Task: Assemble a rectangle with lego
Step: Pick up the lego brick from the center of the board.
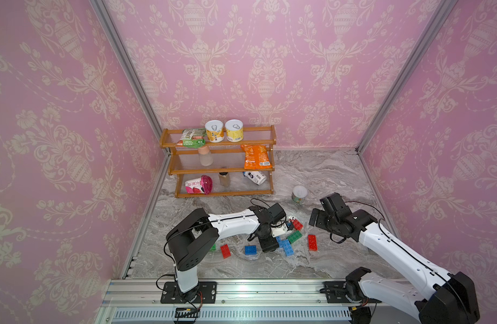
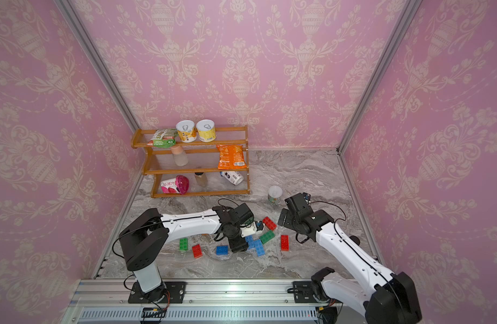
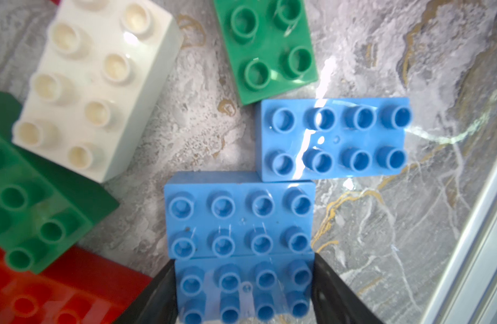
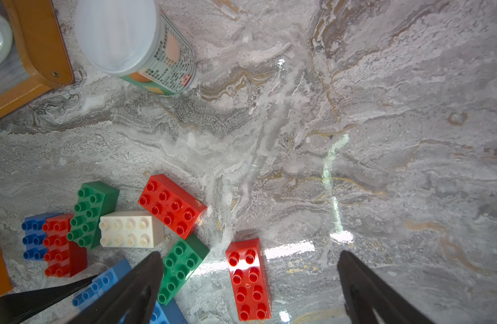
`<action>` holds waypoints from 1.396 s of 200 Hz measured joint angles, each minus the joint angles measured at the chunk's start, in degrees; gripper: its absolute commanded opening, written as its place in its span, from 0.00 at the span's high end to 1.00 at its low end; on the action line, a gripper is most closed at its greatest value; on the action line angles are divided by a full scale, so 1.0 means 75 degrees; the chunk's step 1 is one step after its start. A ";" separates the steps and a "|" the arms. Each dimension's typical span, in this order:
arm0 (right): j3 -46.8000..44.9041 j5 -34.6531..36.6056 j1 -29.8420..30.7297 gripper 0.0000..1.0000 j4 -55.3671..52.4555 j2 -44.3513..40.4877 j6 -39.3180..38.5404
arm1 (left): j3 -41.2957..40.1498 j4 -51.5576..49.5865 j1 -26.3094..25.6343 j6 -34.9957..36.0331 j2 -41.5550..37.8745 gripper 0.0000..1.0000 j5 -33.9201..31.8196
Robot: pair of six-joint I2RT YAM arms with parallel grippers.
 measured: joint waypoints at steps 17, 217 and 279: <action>-0.0035 -0.0006 -0.0020 0.00 0.0032 0.0000 0.0000 | 0.0000 0.0000 0.0000 -0.0026 -0.0003 0.28 0.0000; -0.0262 -0.0195 -0.0125 0.00 0.0195 -0.0009 0.0000 | -0.0058 -0.0099 0.0000 -0.0898 -0.0044 0.79 -0.0035; -0.0262 -0.0195 -0.0125 0.00 0.0189 -0.0058 -0.0003 | 0.0067 -0.0291 0.0003 -0.2267 -0.1081 1.00 -0.0659</action>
